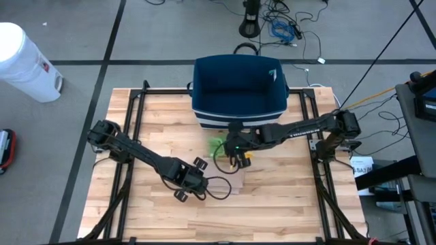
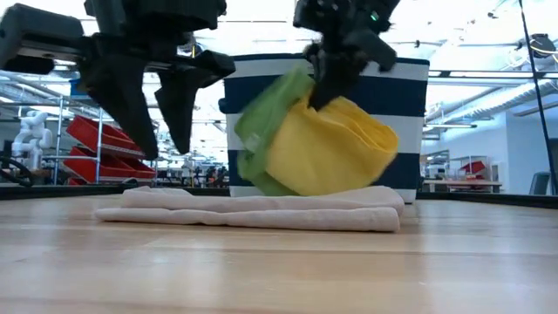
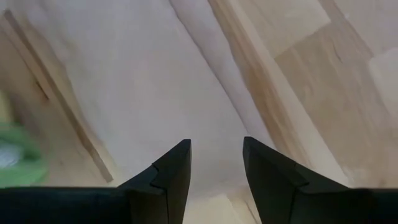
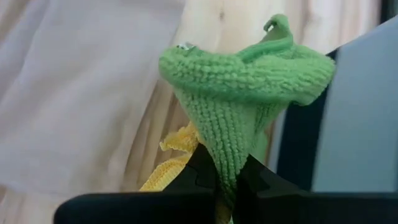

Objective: Fold towel
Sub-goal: Stack the folded towels on the light brown towel

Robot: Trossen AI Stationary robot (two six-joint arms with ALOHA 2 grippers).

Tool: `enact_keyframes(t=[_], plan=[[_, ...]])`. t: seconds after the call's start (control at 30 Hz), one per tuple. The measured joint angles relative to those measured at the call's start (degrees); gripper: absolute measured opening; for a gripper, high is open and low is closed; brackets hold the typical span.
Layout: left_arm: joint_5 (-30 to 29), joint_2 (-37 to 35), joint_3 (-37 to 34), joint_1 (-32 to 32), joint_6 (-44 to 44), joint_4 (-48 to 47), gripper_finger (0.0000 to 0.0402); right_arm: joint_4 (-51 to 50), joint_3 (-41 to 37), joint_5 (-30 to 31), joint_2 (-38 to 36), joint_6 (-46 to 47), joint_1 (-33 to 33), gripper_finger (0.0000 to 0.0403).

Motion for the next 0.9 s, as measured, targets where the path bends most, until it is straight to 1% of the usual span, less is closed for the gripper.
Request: enact_keyframes(t=[0.07,0.17,0.4,0.53,0.77,0.9], plan=[[0.12,0.00,0.00,-0.42,-0.48,-0.37,0.0154,-0.79,2.73,-0.13,0.68,0.31,-0.13,0.0004],[0.16,0.00,0.00,-1.17,-1.27,-0.97,0.0154,-2.79,6.25,-4.08,2.31,1.25,-0.50,0.0004],[0.16,0.00,0.00,-2.52,-2.54,-1.50,0.0154,-4.52,9.43,-10.23,9.35,2.07,0.31,0.0004],[0.16,0.00,0.00,-2.94,-3.27,-1.63,0.0154,-4.58,10.93,-10.46,12.86,3.84,1.11,0.0004],[0.16,0.00,0.00,-3.13,-3.83,-2.50,0.0154,-3.49,14.50,-10.55,16.14,4.36,1.60,0.0004],[0.16,0.00,0.00,-3.11,-3.87,-2.48,0.0154,-2.84,15.67,-13.67,16.86,3.67,1.57,0.0009]])
